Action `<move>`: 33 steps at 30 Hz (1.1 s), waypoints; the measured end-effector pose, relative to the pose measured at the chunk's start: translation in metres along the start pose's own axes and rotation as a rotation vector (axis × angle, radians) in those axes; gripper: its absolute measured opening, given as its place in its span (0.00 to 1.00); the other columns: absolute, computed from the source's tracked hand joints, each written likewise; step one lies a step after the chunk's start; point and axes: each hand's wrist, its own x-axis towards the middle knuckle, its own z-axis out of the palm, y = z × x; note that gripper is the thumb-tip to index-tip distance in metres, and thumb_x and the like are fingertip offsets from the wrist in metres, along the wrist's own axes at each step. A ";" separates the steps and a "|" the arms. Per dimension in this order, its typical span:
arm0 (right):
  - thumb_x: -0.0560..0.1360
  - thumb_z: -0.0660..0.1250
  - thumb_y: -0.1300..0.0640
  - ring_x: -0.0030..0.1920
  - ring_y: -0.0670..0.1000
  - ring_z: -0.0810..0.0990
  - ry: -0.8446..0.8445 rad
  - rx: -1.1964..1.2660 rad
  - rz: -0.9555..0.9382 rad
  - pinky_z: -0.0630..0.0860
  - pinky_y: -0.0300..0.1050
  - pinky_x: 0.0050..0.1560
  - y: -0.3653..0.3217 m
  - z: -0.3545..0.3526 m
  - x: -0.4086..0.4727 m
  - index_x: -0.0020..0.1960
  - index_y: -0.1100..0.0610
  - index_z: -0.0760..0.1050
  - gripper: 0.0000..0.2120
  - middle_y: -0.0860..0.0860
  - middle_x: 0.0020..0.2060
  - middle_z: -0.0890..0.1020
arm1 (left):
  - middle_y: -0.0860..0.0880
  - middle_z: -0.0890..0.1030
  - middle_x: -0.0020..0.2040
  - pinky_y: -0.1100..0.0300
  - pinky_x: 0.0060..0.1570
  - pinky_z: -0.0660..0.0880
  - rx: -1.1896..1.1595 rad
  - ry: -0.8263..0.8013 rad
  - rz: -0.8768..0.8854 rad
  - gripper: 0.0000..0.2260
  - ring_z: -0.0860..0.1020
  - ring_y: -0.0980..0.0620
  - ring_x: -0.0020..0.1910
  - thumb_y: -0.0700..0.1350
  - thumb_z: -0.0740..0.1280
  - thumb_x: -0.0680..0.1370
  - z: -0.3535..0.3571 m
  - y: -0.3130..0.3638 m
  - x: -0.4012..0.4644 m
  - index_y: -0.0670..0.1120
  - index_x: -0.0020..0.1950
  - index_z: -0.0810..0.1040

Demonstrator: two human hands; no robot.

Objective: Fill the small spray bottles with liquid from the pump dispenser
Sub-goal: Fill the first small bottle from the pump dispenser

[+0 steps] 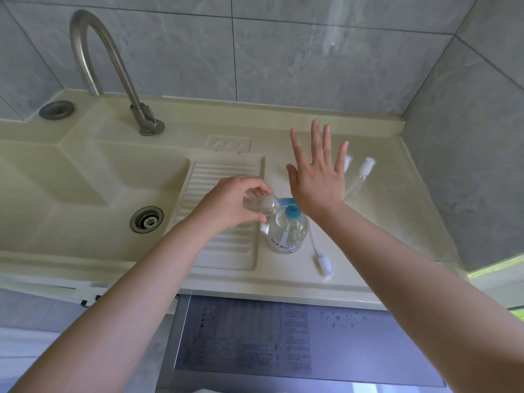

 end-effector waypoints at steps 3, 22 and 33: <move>0.84 0.49 0.48 0.80 0.58 0.35 -0.039 0.022 0.034 0.33 0.65 0.76 -0.002 0.005 -0.005 0.82 0.45 0.41 0.29 0.55 0.81 0.38 | 0.59 0.81 0.49 0.52 0.55 0.78 -0.004 0.003 -0.002 0.21 0.81 0.56 0.47 0.44 0.81 0.64 0.000 -0.001 0.000 0.59 0.52 0.81; 0.84 0.51 0.45 0.80 0.61 0.35 0.038 -0.018 0.035 0.34 0.66 0.76 -0.002 -0.012 0.006 0.82 0.47 0.39 0.32 0.59 0.80 0.38 | 0.59 0.81 0.51 0.59 0.54 0.77 0.018 0.008 0.017 0.21 0.81 0.59 0.47 0.45 0.82 0.64 0.001 -0.001 0.001 0.60 0.52 0.80; 0.84 0.47 0.42 0.79 0.58 0.33 -0.085 -0.010 0.046 0.33 0.63 0.76 -0.004 -0.002 -0.001 0.82 0.47 0.38 0.31 0.57 0.80 0.34 | 0.60 0.80 0.50 0.53 0.55 0.78 0.030 0.016 0.022 0.22 0.80 0.58 0.48 0.46 0.82 0.64 0.001 -0.003 0.000 0.61 0.53 0.80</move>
